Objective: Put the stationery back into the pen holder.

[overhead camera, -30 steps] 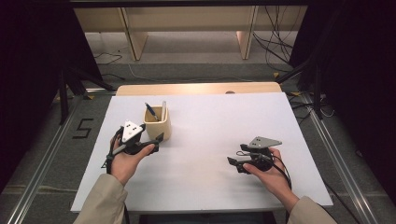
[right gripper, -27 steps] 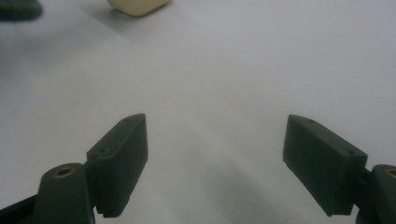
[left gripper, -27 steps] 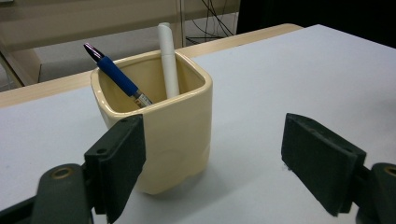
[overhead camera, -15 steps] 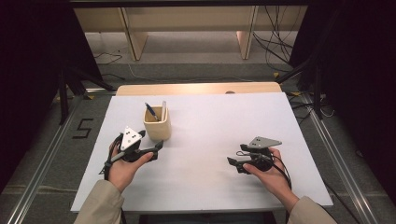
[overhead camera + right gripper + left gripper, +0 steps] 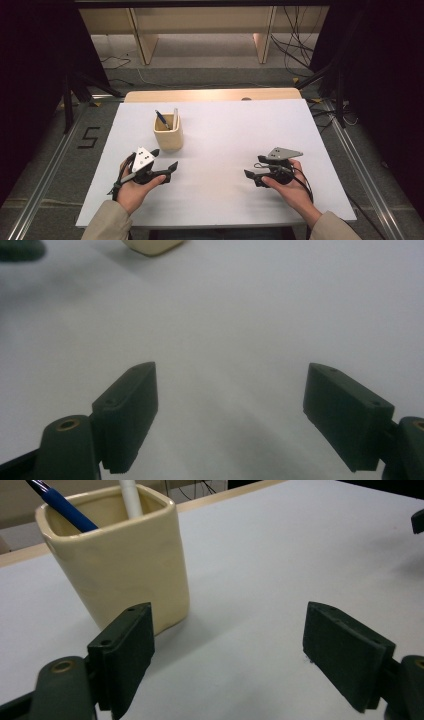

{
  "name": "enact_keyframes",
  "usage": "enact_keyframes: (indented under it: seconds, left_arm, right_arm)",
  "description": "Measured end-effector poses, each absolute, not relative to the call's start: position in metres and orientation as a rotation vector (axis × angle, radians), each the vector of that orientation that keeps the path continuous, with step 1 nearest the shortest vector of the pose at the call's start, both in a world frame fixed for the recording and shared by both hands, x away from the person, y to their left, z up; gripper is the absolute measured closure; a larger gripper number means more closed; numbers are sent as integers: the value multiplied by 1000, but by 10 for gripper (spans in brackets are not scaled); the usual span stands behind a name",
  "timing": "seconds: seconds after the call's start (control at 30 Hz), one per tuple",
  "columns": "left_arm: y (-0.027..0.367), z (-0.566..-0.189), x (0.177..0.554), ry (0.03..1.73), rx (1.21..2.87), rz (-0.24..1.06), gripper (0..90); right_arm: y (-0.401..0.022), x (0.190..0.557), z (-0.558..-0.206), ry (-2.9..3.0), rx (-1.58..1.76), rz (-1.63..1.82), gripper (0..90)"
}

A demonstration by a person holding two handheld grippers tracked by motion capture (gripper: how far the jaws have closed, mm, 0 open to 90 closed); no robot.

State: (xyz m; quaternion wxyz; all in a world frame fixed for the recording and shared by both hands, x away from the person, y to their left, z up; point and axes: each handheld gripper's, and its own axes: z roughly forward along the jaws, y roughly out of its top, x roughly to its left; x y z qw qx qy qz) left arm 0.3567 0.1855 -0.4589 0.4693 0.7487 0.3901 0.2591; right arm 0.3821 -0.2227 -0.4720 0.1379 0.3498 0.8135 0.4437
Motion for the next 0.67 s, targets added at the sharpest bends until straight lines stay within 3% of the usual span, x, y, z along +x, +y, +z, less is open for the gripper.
enact_keyframes:
  seconds: [0.67]
  left_arm:
    - [180, -474, 345, 923, 1894, 566, 187]
  right_arm:
    - [-246, 366, -476, 2387, 998, 1261, 208]
